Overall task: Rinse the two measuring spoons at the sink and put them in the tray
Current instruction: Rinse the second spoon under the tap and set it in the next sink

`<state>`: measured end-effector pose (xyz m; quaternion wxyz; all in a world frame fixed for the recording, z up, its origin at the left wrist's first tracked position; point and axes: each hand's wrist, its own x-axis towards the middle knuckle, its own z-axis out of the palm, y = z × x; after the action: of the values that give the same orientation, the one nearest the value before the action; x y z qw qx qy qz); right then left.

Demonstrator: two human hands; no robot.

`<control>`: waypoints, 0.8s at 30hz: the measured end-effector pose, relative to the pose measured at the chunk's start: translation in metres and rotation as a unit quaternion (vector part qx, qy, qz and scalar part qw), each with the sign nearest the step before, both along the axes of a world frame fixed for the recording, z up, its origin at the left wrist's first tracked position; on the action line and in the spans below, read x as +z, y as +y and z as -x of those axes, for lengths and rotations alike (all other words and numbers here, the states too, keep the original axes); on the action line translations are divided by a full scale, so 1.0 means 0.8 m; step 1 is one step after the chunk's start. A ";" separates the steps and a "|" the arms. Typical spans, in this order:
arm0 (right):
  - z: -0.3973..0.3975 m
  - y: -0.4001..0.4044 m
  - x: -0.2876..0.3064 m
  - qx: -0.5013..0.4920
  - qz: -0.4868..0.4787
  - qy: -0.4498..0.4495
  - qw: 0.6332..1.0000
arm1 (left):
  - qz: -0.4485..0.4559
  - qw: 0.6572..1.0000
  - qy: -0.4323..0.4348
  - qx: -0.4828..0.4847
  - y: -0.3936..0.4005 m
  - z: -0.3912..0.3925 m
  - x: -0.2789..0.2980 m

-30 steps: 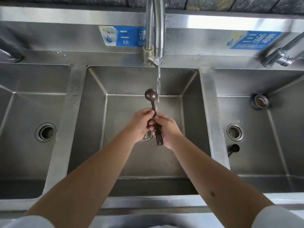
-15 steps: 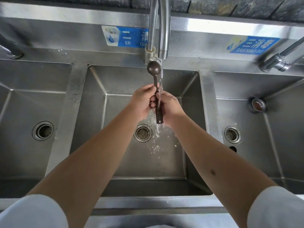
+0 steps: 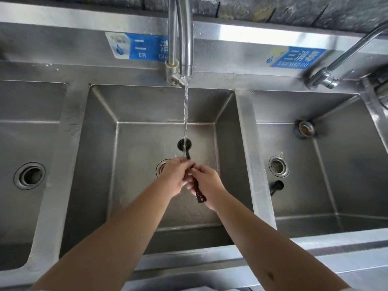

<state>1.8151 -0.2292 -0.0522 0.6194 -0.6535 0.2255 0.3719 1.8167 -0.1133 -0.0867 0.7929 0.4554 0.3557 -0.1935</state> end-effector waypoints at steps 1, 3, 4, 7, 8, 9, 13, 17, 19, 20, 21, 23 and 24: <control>0.009 -0.006 0.000 -0.007 -0.007 0.019 1.000 | 0.000 1.000 0.007 -0.015 -0.004 0.009 -0.004; 0.026 -0.018 0.002 -0.022 -0.013 0.039 0.999 | 0.002 0.999 0.018 -0.037 -0.014 0.025 -0.009; 0.032 -0.024 0.005 -0.031 -0.011 0.040 0.999 | 0.006 0.999 0.021 -0.044 -0.018 0.030 -0.010; 0.044 -0.045 0.013 -0.075 -0.002 0.032 0.997 | 0.022 0.998 0.022 -0.055 -0.037 0.039 -0.003; 0.046 -0.052 0.015 -0.089 0.002 0.025 0.996 | 0.024 0.998 0.023 -0.055 -0.044 0.040 0.001; 0.048 -0.058 0.015 -0.095 0.016 0.011 0.995 | 0.020 0.998 0.022 -0.057 -0.052 0.041 0.006; 0.047 -0.088 0.013 -0.057 0.106 -0.057 0.991 | -0.072 0.992 -0.023 -0.101 -0.081 0.034 0.032; 0.030 -0.130 0.017 -0.033 0.063 -0.087 0.994 | -0.218 0.957 -0.107 -0.156 -0.110 0.014 0.058; 0.015 -0.153 0.023 -0.007 0.089 -0.123 0.988 | -0.260 0.937 -0.150 -0.177 -0.129 0.002 0.069; 0.007 -0.166 0.027 0.001 0.098 -0.140 0.985 | -0.267 0.932 -0.164 -0.181 -0.142 -0.005 0.074; -0.001 -0.179 0.031 0.002 0.098 -0.154 0.983 | -0.263 0.933 -0.172 -0.177 -0.154 -0.013 0.077; -0.016 -0.209 0.037 -0.006 0.096 -0.172 0.980 | -0.249 0.938 -0.175 -0.166 -0.185 -0.031 0.080; -0.023 -0.226 0.038 -0.011 0.104 -0.178 0.978 | -0.247 0.939 -0.173 -0.166 -0.203 -0.040 0.080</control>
<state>1.8338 -0.4103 -0.0219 0.5825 -0.7676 0.1557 0.2173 1.8490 -0.2759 -0.0228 0.6616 0.7158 0.1684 -0.1469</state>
